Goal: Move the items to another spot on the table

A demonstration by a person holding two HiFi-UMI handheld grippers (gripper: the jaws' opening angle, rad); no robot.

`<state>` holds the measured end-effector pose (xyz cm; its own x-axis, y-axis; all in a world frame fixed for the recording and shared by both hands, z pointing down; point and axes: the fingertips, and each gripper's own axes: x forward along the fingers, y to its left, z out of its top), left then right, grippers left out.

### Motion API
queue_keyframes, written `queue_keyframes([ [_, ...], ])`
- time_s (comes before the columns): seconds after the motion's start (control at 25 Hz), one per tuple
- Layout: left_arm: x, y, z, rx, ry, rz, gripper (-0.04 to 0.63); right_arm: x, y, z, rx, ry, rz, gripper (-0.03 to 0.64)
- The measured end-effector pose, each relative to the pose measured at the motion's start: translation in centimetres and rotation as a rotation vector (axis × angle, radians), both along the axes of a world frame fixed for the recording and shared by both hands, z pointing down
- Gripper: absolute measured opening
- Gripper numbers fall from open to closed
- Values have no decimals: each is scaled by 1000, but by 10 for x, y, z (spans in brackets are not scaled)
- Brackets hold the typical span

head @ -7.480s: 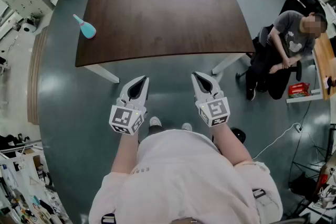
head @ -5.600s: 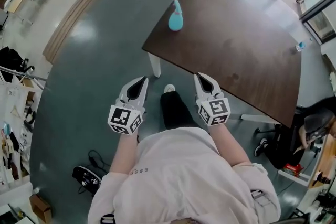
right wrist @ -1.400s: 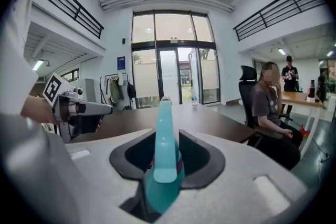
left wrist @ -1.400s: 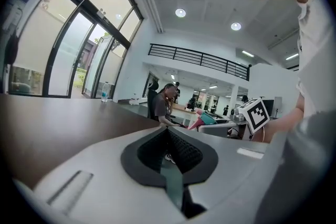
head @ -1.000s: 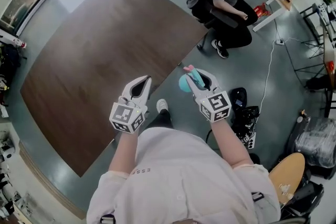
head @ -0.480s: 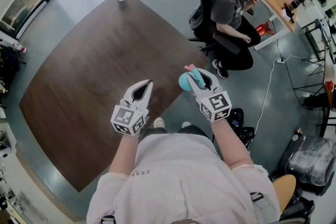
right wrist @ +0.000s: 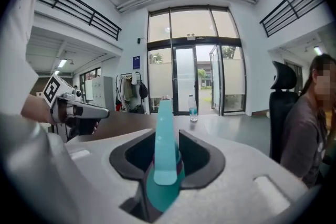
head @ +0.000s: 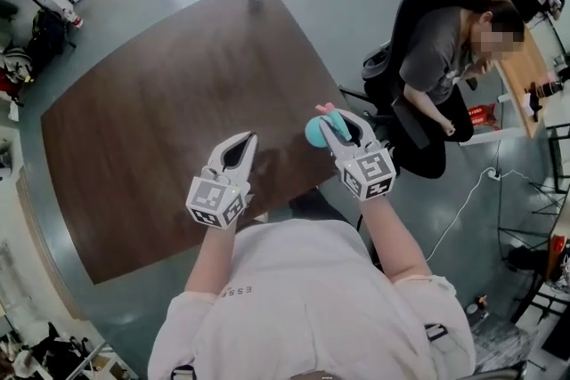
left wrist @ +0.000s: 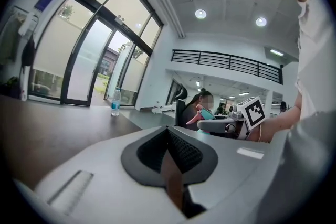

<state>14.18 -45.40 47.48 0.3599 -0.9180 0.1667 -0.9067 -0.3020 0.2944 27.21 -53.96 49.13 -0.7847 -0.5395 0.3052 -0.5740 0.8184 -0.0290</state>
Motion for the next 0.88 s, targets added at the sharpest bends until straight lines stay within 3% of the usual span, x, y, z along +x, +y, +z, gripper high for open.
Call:
queue_keyframes([
  [0.28,2,-32,3,-25,-58,-160,9,-16,-53,16,-11,20,-161,115],
  [0.48,8,-54,6,-34,-57,-261,9,-19,-80,33,-6,28,-253,115],
  [0.88,5,-56,31,-86,-51,-368,9,-31,-96,63,7,40,-367,115],
])
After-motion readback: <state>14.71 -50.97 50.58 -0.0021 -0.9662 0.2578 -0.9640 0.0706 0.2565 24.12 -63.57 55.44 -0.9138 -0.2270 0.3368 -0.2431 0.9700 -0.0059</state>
